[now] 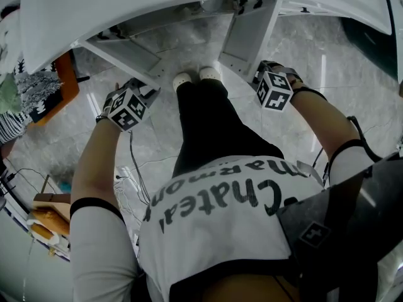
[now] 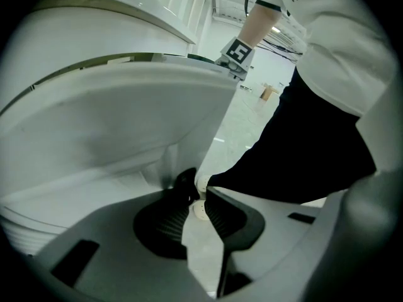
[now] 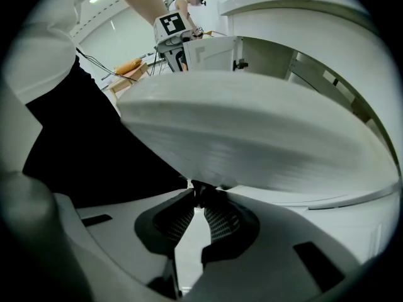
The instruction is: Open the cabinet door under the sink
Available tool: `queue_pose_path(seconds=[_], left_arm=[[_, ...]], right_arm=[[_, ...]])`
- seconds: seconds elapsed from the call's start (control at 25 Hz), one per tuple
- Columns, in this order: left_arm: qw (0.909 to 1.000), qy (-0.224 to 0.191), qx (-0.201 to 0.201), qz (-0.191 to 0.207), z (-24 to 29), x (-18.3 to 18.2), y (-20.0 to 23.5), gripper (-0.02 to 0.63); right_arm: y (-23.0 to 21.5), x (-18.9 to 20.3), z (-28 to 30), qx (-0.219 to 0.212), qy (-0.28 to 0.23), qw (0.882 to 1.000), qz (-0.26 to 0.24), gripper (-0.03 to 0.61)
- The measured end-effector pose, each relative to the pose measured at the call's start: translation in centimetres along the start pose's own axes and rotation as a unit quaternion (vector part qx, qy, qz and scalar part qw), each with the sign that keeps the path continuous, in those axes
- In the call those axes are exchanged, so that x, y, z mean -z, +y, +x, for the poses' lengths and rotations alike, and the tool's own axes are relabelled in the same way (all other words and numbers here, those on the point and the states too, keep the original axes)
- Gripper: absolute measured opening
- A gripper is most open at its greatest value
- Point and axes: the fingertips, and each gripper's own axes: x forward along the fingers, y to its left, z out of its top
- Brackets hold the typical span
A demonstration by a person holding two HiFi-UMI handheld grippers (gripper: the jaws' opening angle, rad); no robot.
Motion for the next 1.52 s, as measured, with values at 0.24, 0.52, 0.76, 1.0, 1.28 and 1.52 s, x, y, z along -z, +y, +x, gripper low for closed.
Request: queue_pose_path(seconds=[0.24,0.52,0.76,1.0,1.28,1.52], left_arm=[[0.9995,0.024,0.010,0.018,-0.5,1.9,-1.0,0.061],[0.9972,0.060,0.027,0.034,-1.8,4.9,-2.0,0.061],[0.9934,0.099,0.038,0.044,-3.0,7.7,-3.0,0.081],[0.9857,0.152,0.047,0.055,-4.6,11.1,-3.2,0.083],[0.9809,0.176,0.049,0.066,-5.6,13.3,-3.0,0.083],[0.9788,0.180,0.055,0.080,-6.2,14.2,-2.8,0.083]], right_arm=[[0.2,1.9,-0.3,0.003,0.011,1.000,-0.010,0.040],[0.5,3.9,-0.8,-0.006,0.037,0.999,-0.018,0.040],[0.4,6.3,-1.1,-0.009,0.070,0.997,-0.036,0.041],[0.3,8.0,-1.4,-0.002,0.082,0.996,-0.041,0.041],[0.1,9.8,-2.0,0.001,0.087,0.994,-0.073,0.043],[-0.1,10.6,-2.5,-0.001,0.089,0.991,-0.094,0.043]])
